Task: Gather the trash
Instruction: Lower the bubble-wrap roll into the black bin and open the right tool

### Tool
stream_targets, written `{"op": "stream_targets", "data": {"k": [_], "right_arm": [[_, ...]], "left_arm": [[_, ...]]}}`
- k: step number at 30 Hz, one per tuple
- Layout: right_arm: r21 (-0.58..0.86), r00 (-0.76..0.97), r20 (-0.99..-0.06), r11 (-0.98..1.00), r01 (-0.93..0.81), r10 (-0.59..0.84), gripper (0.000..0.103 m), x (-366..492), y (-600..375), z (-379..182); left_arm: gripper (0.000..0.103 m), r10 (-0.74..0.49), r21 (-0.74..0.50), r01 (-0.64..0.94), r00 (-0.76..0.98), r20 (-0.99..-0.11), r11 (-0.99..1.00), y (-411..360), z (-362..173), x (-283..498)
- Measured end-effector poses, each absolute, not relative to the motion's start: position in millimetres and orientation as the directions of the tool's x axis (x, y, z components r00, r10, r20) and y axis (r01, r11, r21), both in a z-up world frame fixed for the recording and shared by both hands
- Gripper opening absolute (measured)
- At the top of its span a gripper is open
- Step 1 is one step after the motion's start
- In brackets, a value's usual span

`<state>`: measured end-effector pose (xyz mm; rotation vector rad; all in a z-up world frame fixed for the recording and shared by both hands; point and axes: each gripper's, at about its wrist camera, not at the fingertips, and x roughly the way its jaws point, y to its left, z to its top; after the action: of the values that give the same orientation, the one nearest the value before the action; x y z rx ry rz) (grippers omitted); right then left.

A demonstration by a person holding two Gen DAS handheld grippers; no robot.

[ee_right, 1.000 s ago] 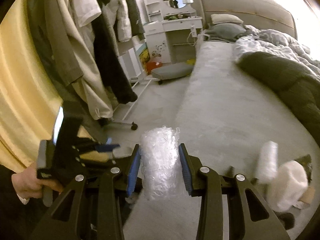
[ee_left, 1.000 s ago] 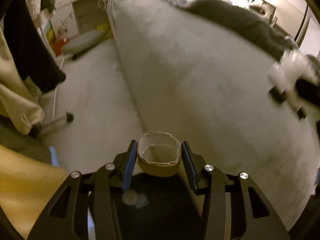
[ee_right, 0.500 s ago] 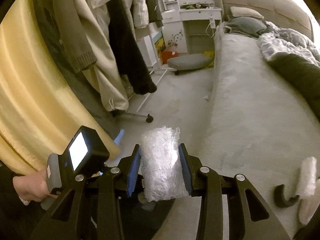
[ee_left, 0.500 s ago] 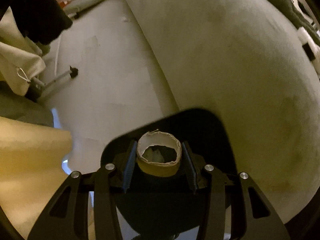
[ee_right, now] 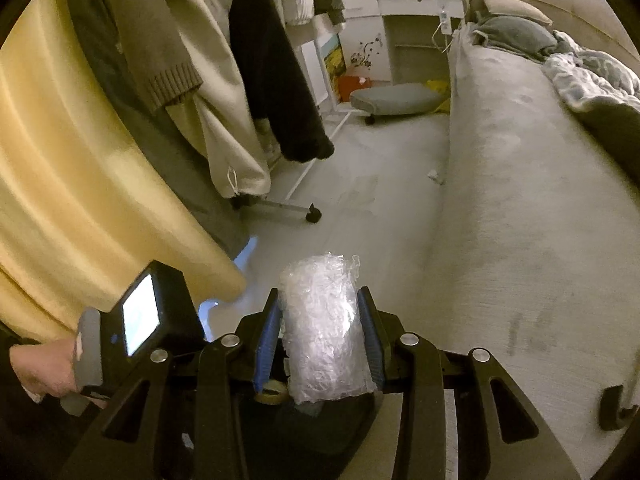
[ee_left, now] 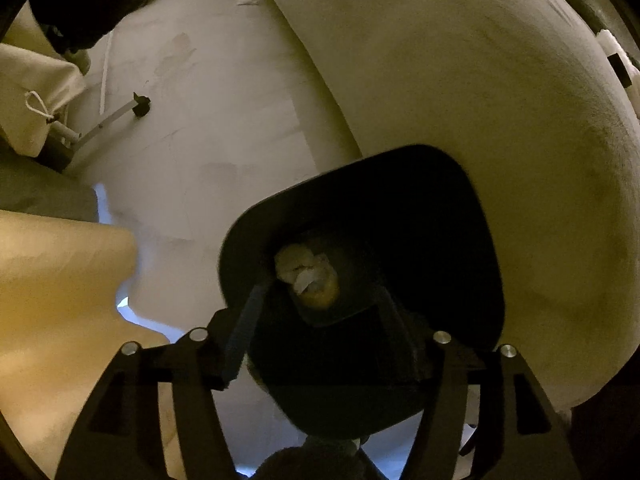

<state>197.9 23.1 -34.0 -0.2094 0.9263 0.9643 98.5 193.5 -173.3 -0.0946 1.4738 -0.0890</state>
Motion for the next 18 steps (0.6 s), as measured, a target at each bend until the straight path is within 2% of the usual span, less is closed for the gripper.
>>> {"op": "stream_targets", "data": {"k": [9,18], "right_arm": [[0.229,0.160,-0.816,0.565,-0.793,0.555,0.039,192,50,-65],[0.228,0.083,-0.873,0.553,-0.802,0.480,0.039,182,72,-99]], "left_arm": [[0.068,-0.118,-0.130,-0.032,0.249,-0.961,0.991,216,-140,98],[0.064,-0.091,-0.141,-0.068,0.485,-0.870,0.988,238,-91,102]]}}
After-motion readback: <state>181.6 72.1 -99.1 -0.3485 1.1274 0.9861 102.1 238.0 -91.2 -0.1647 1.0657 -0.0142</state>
